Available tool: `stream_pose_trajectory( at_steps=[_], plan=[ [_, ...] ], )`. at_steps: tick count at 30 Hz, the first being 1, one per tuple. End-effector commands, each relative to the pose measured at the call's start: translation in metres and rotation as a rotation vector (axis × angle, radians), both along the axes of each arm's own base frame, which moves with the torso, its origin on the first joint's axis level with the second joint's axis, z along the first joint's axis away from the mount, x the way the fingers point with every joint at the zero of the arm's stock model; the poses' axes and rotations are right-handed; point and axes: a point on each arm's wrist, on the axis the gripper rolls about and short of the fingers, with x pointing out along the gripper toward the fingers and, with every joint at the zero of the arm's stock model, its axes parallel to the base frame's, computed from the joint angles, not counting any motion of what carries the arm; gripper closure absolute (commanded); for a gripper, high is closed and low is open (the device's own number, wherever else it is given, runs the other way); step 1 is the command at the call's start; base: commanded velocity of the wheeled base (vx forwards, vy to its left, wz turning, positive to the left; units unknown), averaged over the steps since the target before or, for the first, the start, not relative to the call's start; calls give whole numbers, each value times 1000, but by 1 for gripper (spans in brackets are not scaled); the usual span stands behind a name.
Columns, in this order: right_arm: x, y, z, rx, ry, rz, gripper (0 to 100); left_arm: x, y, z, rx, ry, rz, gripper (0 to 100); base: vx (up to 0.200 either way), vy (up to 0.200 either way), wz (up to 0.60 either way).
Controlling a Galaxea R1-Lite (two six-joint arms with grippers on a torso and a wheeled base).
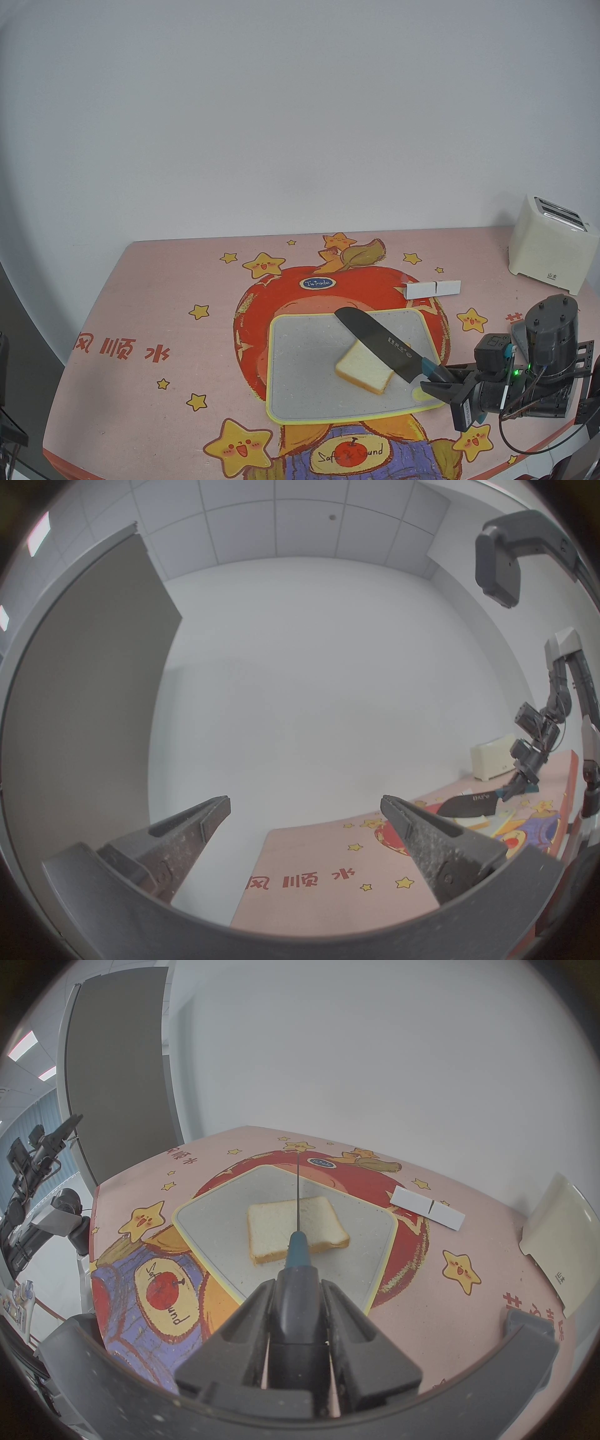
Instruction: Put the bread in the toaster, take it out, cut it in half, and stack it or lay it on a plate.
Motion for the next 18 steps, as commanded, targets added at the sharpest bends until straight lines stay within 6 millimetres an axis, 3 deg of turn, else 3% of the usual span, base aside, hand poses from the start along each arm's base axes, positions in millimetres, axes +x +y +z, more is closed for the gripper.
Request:
stream_pose_trajectory(
  at_steps=[1,4,7,10,12,18],
  plan=[
    [0,0,0,2,-2,0,100,35,0,30,8,44,-9,100,0,0,0],
    [0,0,0,2,-2,0,100,51,-1,39,10,53,-14,100,0,0,0],
    [0,0,1,2,-3,1,100,78,-3,54,26,49,-81,100,0,0,0],
    [0,0,0,0,-2,1,100,92,-4,58,32,48,-94,100,0,0,0],
    [0,0,0,-1,-1,1,100,116,-5,64,48,31,-96,100,0,0,0],
    [0,0,-1,-7,0,4,100,155,-13,73,77,14,-130,100,0,0,0]
  ],
)
